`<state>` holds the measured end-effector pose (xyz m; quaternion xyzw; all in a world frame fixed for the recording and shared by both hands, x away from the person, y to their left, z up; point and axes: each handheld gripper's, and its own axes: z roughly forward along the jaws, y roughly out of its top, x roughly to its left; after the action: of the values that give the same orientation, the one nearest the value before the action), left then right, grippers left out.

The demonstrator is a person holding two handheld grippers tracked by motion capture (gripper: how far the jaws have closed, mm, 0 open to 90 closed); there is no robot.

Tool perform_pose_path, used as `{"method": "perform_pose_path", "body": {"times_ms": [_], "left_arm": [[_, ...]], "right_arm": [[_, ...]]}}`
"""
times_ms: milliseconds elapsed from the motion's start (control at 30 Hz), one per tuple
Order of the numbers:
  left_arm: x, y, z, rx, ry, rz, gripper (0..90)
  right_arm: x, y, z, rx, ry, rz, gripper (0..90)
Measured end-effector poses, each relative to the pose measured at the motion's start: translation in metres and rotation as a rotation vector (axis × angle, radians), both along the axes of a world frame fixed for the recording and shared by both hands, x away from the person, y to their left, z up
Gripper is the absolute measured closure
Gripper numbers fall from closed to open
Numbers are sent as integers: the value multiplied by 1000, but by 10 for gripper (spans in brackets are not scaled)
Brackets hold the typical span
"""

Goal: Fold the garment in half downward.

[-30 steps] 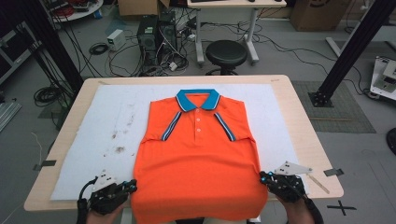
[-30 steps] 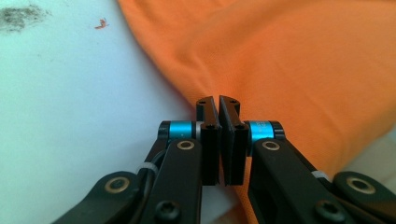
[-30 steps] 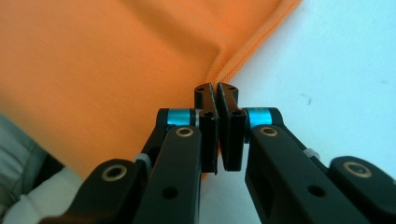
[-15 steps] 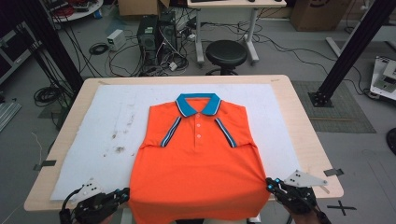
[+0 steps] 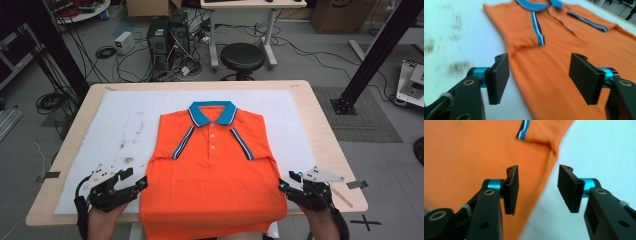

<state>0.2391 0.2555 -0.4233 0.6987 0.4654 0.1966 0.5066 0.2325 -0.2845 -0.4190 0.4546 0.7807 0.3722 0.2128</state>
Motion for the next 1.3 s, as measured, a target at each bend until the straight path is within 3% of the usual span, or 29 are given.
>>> {"method": "perform_pose_path", "body": {"times_ms": [100, 333, 533, 567, 667, 800, 867, 933, 1033, 1200, 1300], "left_arm": [[20, -3, 3, -4, -26, -2, 242], [67, -5, 10, -1, -58, -22, 242], [105, -4, 16, 23, -53, -8, 242], [110, -4, 17, 26, -54, -8, 242], [125, -4, 17, 62, -66, -26, 245], [150, -4, 18, 66, -16, -40, 249], [162, -5, 17, 71, 4, -42, 249], [170, -5, 14, 55, -5, -44, 250], [183, -8, 12, 72, 41, -45, 255], [194, -10, 8, 69, 21, -49, 270], [204, -11, 0, 85, 75, -38, 281]], "right_arm": [[15, 5, 1, 4, -13, 2, 467], [53, 14, 5, -4, -61, 0, 295], [99, 18, 7, 2, -35, 17, 215], [113, 21, 8, -5, -33, 24, 215], [125, 22, 8, -1, -25, 29, 215], [149, 24, 8, 17, 4, 16, 215], [160, 25, 8, 11, 11, 34, 215], [169, 27, 8, -3, 22, 33, 215], [189, 31, 7, -11, 47, 53, 217], [202, 35, 6, -17, 77, 66, 237], [210, 36, 4, -19, 94, 55, 244]]}}
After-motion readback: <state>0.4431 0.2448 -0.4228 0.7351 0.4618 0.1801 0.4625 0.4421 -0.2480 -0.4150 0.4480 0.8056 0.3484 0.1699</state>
